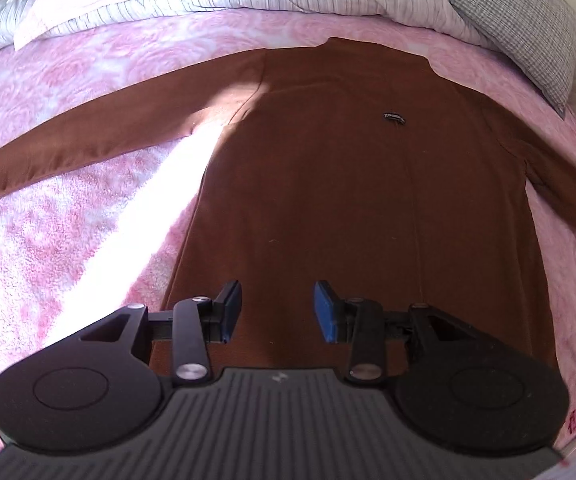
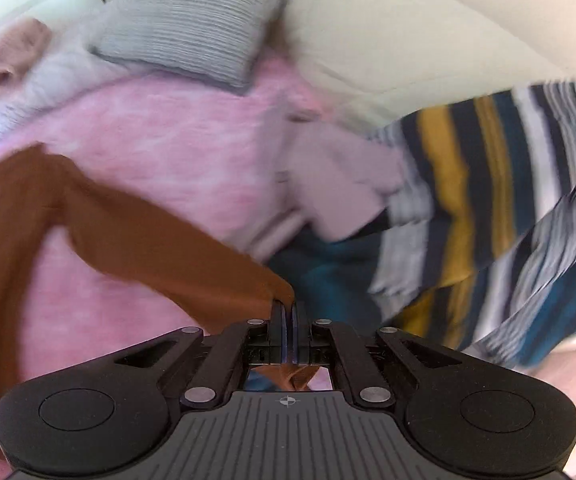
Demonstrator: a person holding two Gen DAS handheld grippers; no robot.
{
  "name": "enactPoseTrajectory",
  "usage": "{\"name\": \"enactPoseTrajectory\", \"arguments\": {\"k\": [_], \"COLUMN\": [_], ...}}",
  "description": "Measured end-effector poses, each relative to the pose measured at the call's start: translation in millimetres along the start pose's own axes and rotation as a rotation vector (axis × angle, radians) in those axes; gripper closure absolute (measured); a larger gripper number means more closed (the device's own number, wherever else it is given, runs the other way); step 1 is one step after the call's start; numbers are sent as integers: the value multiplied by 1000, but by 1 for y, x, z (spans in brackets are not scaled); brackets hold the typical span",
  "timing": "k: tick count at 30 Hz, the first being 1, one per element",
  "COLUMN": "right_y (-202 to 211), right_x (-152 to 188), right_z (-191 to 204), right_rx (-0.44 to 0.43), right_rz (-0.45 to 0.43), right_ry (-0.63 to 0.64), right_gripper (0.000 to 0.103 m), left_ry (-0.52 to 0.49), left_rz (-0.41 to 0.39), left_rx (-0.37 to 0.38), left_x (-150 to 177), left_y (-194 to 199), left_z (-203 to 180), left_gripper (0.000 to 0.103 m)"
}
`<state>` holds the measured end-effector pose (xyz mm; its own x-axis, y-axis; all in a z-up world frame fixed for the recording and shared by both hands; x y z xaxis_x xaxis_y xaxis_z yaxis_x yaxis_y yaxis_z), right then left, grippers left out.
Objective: Fold large clothes
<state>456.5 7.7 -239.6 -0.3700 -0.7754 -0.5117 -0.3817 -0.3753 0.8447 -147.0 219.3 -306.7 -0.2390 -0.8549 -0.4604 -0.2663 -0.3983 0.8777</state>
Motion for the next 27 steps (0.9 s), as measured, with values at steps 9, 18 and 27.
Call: {"name": "enactPoseTrajectory", "arguments": {"k": [9, 18, 27], "right_y": [-66, -77, -8], "right_x": [-18, -8, 105], "right_z": [-4, -15, 74], "right_rx": [206, 433, -318], "right_rz": [25, 21, 119], "right_ry": [204, 89, -307], "right_gripper": [103, 50, 50], "left_ry": [-40, -31, 110], "left_rz": [33, 78, 111], "left_rx": [-36, -70, -18], "left_x": [11, 23, 45], "left_y": [-5, 4, 23], "left_z": [-4, 24, 81], "left_gripper": [68, 59, 49]}}
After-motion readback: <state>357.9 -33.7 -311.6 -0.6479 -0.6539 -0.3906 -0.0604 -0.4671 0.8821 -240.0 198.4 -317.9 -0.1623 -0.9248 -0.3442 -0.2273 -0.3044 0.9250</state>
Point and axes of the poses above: each gripper's, at about its wrist camera, not at the fingertips, and y roughly against the way its jaws point, z to its left, x to its underside, the point moved 2 cm from there along -y, roughly the way its jaws point, and after that the axes turned 5 degrees about x, right-handed, at the moved point
